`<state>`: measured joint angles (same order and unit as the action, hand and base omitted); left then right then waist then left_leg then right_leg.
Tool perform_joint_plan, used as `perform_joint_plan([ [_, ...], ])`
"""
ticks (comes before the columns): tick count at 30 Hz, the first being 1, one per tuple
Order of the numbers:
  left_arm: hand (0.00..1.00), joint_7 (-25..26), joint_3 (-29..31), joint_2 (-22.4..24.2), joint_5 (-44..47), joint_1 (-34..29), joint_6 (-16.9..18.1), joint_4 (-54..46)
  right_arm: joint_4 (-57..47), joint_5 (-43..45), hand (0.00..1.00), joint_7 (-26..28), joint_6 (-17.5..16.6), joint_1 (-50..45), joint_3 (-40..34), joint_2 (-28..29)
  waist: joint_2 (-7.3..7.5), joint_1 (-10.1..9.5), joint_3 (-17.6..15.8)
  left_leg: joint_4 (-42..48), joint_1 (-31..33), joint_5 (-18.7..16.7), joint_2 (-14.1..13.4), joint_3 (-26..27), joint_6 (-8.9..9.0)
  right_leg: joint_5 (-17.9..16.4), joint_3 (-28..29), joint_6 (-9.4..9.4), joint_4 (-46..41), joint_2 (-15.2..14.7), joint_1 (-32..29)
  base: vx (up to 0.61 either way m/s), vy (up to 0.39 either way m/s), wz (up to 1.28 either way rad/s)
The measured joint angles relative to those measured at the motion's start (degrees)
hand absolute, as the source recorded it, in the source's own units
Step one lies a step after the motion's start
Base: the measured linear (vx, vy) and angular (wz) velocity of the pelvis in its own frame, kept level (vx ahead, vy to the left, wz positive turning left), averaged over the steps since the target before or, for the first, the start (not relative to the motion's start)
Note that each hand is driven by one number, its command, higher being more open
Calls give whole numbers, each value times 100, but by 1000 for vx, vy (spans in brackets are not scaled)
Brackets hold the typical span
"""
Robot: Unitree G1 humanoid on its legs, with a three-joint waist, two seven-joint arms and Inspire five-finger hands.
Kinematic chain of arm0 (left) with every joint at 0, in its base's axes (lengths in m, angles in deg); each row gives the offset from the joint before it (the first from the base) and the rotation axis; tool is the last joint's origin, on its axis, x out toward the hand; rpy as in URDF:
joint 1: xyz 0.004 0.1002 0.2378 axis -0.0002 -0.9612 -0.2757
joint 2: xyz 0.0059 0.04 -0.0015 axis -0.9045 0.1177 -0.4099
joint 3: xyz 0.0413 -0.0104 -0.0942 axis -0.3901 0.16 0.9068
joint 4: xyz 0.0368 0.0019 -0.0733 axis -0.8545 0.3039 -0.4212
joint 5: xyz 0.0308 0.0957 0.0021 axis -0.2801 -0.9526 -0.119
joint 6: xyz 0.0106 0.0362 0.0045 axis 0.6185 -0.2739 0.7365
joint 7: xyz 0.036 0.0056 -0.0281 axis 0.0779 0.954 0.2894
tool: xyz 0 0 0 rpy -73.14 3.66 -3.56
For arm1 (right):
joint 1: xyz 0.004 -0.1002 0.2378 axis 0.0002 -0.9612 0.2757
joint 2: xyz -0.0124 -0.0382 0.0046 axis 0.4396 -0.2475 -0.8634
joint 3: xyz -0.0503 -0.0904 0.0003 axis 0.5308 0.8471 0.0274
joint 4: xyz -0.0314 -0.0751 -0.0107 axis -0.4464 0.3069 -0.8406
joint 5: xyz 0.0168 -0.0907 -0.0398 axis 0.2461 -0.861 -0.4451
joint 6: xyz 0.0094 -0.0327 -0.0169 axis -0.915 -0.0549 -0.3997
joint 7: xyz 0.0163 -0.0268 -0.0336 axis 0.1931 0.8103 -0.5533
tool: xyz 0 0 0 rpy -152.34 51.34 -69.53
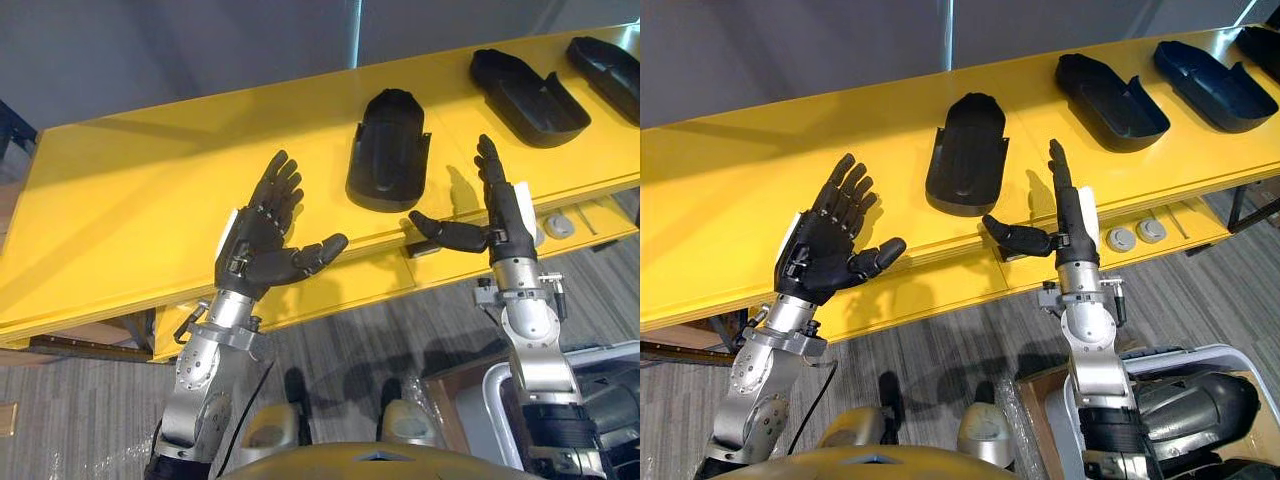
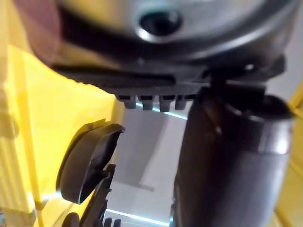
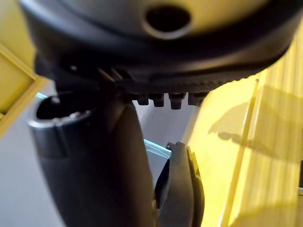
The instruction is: Walk over and take three plastic housings, then place them on the shelf
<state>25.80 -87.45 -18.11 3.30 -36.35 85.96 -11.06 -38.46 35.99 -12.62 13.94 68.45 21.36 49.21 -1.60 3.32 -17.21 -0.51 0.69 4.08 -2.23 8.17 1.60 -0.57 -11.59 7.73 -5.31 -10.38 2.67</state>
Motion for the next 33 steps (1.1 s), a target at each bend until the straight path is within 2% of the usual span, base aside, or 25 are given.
perform_joint_plan([
  [5, 100, -5, 1, -8, 1, 1, 0, 137, 431, -106, 100, 1, 198, 265, 70, -16, -12, -62, -39, 182, 103, -43, -7, -87, 3, -10, -87, -18, -66, -9, 6, -18, 6, 10],
  [16, 100, -52, -2, -91, 4, 5, 0, 190, 1194, -136, 100, -30, 305, 1026, 80, -170, -69, -160, -119, 547, 311, -131, -10, -238, -13, -33, -229, -42, -169, -27, 11, -27, 6, 7],
  [23, 100, -129, -10, -89, 7, 5, 0, 241, 1472, -122, 100, -266, 339, 1294, 118, -170, -86, -176, -138, 657, 400, -144, -9, -284, -3, -33, -261, -46, -185, -26, -9, -8, 2, 2],
  [27, 100, -209, -33, -89, 7, 8, 0, 244, 1482, -124, 100, -478, 371, 1500, 109, -170, -158, -166, -295, 770, 470, -164, -16, -296, 8, -36, -262, -51, -233, -27, -42, 0, 0, 0],
  [33, 100, -368, -97, -94, -3, 7, 3, 250, 1512, -14, 100, -466, 369, 1547, 110, -170, -173, -166, -307, 828, 488, -199, -24, -289, 7, -43, -255, -65, -259, -26, -61, 0, 0, 0],
])
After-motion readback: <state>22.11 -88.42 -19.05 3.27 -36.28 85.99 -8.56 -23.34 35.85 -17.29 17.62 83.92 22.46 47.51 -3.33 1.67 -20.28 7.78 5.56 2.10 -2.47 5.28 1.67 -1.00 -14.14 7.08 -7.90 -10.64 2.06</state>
